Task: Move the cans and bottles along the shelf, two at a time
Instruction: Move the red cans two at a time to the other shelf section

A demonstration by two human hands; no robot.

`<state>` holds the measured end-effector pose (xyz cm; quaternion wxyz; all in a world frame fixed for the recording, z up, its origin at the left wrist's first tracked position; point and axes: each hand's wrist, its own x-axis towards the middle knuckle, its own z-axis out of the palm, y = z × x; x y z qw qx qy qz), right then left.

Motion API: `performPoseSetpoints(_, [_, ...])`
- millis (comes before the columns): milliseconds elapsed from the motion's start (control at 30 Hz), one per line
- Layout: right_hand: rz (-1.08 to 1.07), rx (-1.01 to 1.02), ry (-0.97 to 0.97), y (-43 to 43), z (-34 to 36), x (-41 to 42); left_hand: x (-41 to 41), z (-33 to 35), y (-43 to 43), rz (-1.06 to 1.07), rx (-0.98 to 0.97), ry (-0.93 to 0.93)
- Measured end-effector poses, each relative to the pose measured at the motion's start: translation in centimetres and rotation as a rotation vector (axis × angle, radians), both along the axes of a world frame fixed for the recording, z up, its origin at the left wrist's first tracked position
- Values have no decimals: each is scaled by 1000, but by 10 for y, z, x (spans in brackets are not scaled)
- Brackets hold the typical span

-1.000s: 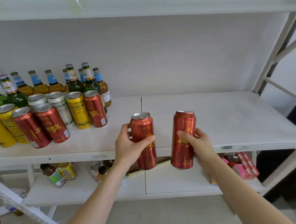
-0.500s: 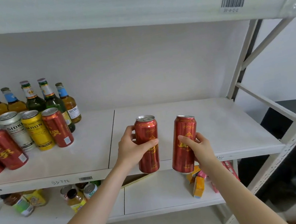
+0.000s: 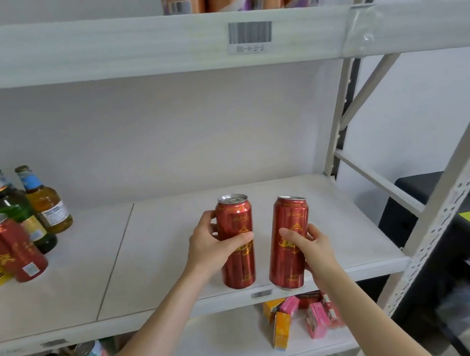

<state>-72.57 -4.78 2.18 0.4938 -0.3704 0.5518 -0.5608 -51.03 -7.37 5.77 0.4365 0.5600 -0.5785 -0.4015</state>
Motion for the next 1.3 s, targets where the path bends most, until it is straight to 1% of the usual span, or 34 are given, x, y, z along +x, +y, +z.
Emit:
performPoseSetpoints(233, [72, 0, 41, 0, 10, -88, -88, -4, 10, 28, 28, 36])
performPoseSetpoints(433, [107, -16, 34, -2, 14, -137, -137, -4, 11, 26, 60, 60])
performPoseSetpoints(733, [56, -34, 13, -47, 5, -167, -170, -7, -38, -15, 76, 41])
performPoseSetpoints(1033, [40, -51, -30, -109, -4, -189, -188, -18, -97, -8, 78, 6])
performPoseSetpoints(1300, [22, -85, 31, -181, -14, -208, -208, -26, -158, -1, 1, -33])
